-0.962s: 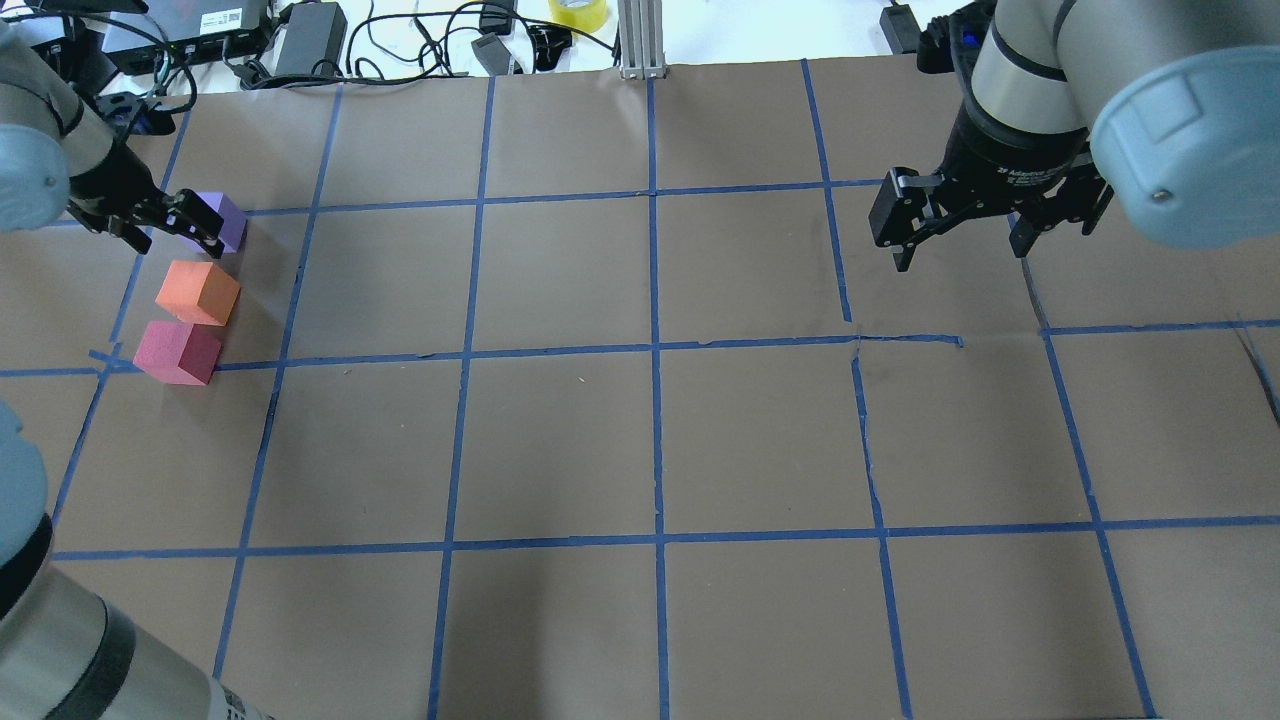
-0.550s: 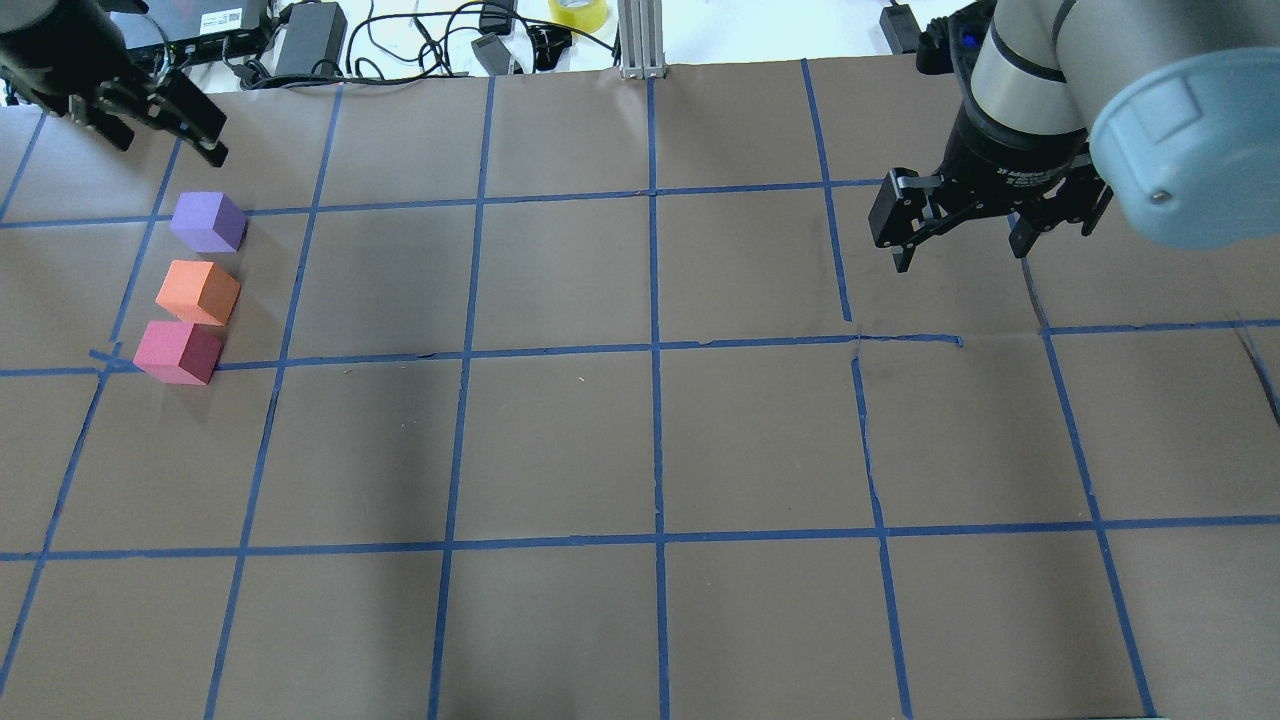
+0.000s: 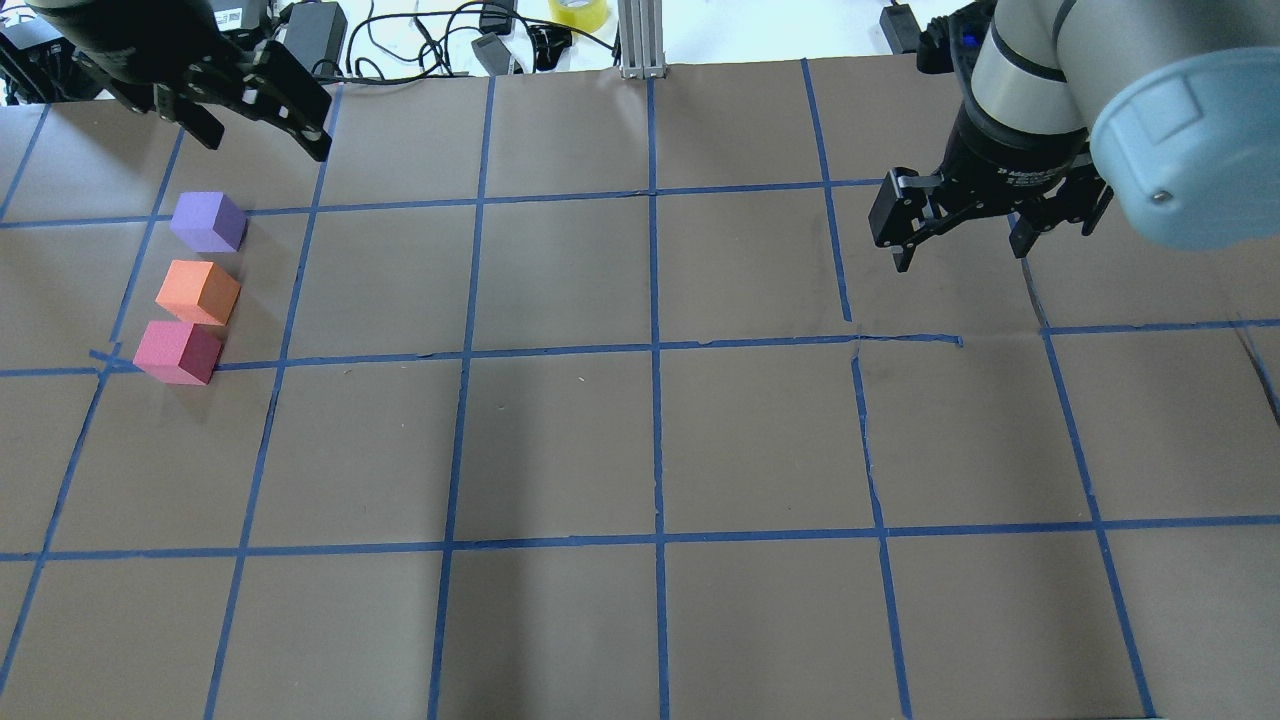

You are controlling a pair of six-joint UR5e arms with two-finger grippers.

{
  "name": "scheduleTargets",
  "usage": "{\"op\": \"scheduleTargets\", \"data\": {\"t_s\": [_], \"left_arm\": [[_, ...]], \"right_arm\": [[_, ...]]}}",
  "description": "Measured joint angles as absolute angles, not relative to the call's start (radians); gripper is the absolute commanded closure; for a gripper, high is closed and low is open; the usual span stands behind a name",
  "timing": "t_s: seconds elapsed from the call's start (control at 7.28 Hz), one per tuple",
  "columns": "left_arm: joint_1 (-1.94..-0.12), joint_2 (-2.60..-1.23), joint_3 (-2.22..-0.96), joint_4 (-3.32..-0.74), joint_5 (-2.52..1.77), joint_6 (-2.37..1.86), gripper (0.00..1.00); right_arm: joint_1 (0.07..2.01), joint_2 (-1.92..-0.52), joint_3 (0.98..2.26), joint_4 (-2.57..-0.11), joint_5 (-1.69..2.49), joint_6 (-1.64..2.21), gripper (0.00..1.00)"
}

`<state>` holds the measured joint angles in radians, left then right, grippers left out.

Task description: Arrange blocks in a line

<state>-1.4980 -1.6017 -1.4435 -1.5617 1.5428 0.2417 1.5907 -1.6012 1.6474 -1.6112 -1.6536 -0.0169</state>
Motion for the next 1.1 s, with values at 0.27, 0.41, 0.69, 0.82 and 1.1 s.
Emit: {"op": "scheduleTargets", "data": {"t_s": [0.27, 0.41, 0.69, 0.82, 1.1], "left_arm": [[-1.547, -1.570, -1.484, -1.565, 1.584, 0.189, 0.00], [-1.563, -1.565, -1.492, -1.565, 1.585, 0.172, 0.00], [-1.580, -1.550, -1.498, -1.566, 1.573, 0.113, 0.00], [-1.582, -1.547, -1.498, -1.566, 1.552, 0.097, 0.00], [-1.583, -1.542, -1.500, -1.570, 1.546, 0.089, 0.00]], "right_arm": [[1.591, -1.601, 1.647, -1.611, -1.654, -0.017, 0.00], [1.591, -1.601, 1.648, -1.611, -1.654, -0.017, 0.00], [1.591, -1.601, 1.647, -1.611, -1.654, -0.017, 0.00], [1.591, -1.601, 1.647, -1.611, -1.654, -0.017, 0.00], [1.591, -1.600, 1.648, -1.611, -1.654, -0.017, 0.00]]}}
